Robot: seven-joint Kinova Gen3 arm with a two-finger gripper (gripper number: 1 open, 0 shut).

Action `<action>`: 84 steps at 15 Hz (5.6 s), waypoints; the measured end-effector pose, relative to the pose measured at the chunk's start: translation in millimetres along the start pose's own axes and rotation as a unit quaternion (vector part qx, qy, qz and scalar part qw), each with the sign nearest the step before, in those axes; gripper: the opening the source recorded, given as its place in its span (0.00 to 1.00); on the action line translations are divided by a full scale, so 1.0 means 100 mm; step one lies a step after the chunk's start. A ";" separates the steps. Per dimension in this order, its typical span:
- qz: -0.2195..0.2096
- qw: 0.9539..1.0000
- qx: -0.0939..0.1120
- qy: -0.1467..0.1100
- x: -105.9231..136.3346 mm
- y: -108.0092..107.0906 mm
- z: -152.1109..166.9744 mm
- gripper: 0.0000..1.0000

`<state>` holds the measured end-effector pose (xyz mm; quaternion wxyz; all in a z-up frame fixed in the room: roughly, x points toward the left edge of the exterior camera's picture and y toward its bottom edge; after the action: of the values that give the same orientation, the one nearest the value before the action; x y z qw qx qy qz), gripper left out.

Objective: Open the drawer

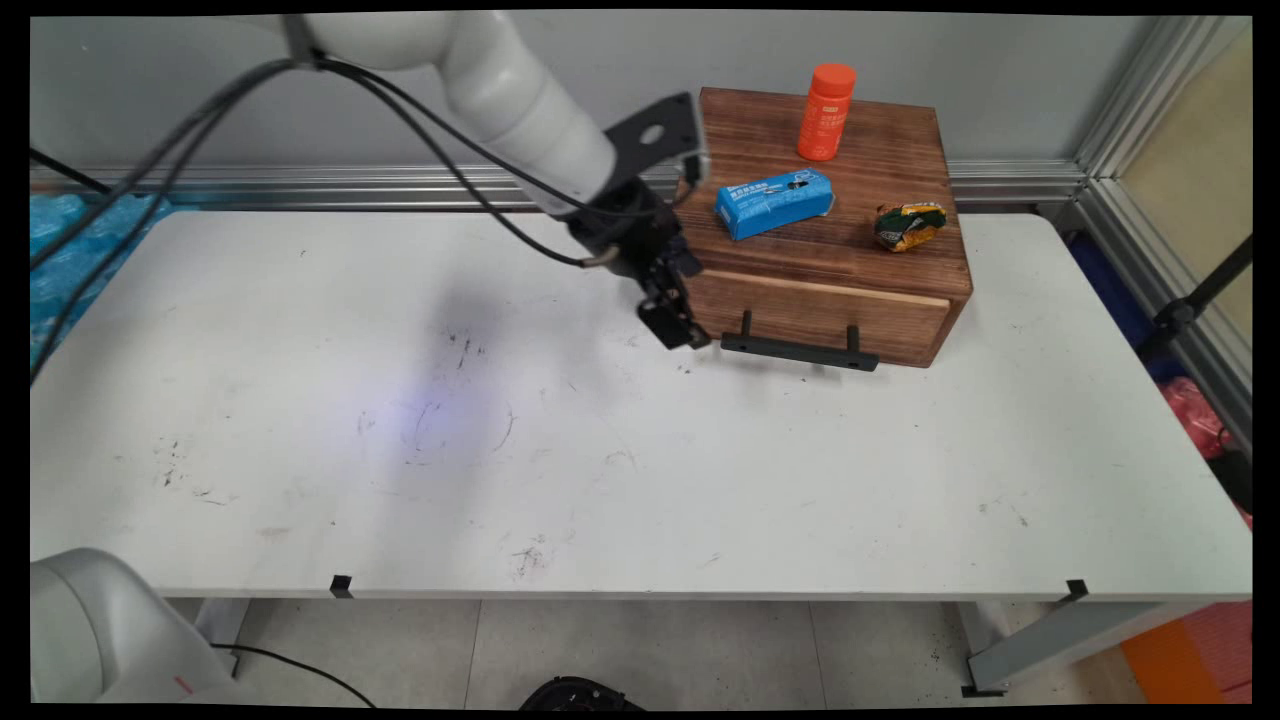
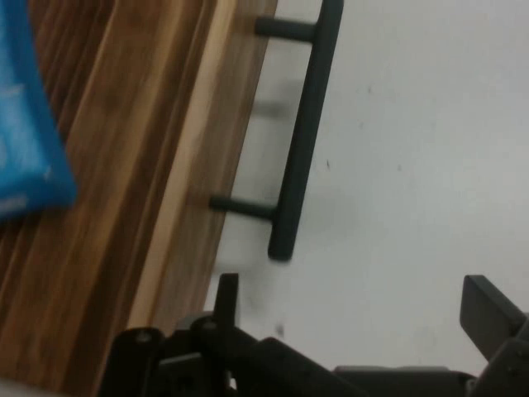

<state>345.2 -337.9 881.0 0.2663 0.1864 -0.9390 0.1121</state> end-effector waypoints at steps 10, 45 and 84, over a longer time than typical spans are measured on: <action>0.053 0.998 -0.006 -0.022 0.46 0.11 0.76 1.00; 0.097 0.988 -0.044 -0.114 0.83 0.74 1.65 1.00; 0.111 0.979 -0.129 -0.111 0.49 2.52 0.96 1.00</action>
<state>159.3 -153.7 799.8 0.1677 0.0567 -0.9842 -0.0030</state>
